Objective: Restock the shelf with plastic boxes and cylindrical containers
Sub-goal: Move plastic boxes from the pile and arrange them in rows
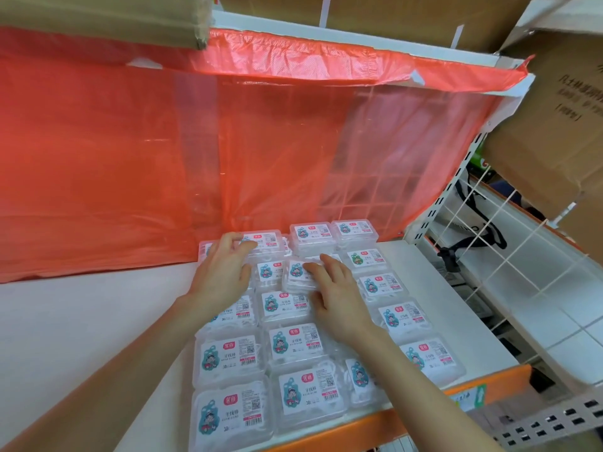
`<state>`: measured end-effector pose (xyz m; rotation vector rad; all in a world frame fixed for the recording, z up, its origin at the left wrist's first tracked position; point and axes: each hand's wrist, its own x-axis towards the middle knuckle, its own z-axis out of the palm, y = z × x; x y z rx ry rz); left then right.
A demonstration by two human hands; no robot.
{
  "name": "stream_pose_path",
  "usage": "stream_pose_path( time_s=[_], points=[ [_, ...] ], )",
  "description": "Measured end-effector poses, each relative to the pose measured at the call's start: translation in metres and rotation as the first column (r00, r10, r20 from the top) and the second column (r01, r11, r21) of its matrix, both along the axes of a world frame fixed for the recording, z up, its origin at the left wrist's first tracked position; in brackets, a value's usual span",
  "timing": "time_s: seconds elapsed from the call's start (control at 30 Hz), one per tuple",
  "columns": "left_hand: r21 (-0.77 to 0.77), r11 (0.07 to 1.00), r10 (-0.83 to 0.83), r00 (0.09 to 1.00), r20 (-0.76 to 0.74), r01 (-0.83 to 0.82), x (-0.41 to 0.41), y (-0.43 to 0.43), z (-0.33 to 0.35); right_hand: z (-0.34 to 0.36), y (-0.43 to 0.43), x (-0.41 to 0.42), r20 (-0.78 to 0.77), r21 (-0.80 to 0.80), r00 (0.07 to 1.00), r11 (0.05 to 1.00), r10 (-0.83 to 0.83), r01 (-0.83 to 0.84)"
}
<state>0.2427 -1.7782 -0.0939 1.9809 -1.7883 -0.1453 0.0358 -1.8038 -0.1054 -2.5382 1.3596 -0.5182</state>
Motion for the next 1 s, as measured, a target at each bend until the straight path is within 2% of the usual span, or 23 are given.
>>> stream_pose_path(
  time_s=[0.1,0.3,1.0],
  points=[
    [0.056,0.997,-0.051,0.996,0.070,0.047,-0.008,0.004,-0.003,-0.002,0.000,0.000,-0.002,0.006,1.000,1.000,-0.011,0.011],
    [0.106,0.990,-0.102,0.989,0.109,0.091,-0.015,-0.002,-0.002,0.000,0.001,-0.001,0.021,0.026,0.999,0.999,-0.024,0.024],
    [0.186,0.979,-0.117,0.983,0.144,0.090,-0.019,-0.007,-0.003,0.002,0.003,0.000,0.003,0.036,0.999,0.999,-0.034,0.034]
  ],
)
